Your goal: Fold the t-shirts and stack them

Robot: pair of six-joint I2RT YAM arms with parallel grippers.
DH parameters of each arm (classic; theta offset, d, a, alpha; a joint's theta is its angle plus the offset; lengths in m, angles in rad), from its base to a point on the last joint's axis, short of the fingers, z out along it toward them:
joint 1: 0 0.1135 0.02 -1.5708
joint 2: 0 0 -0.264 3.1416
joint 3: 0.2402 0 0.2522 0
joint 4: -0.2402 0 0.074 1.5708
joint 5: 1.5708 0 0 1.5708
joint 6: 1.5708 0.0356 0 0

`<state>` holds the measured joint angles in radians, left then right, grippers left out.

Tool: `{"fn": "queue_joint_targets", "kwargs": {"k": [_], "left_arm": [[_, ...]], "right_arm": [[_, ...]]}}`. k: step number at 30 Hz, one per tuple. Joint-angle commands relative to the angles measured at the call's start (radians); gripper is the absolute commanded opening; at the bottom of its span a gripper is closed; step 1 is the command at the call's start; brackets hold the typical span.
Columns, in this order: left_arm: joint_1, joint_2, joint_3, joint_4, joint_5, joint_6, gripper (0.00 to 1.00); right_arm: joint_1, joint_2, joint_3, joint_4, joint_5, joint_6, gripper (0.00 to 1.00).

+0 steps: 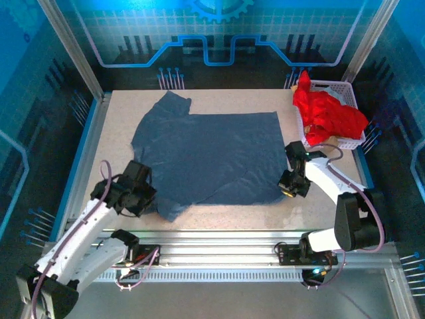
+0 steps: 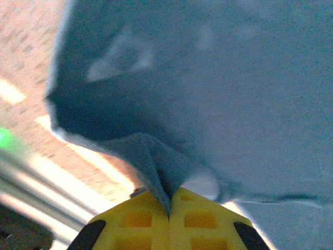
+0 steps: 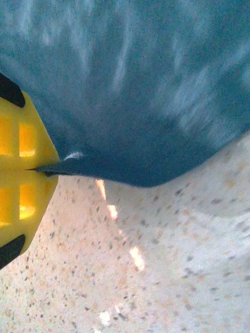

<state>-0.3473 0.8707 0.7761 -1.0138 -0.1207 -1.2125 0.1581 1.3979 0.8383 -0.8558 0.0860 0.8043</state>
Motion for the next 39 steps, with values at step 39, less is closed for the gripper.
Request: {"fn": "queue_joint_targets", "kwargs": {"k": [39], "left_arm": [[0.267,0.796,0.633,0.232,0.056,0.624,0.00]], "right_arm": [[-0.064,0.396,0.460,-0.109,-0.028,0.099,0.00]]}}
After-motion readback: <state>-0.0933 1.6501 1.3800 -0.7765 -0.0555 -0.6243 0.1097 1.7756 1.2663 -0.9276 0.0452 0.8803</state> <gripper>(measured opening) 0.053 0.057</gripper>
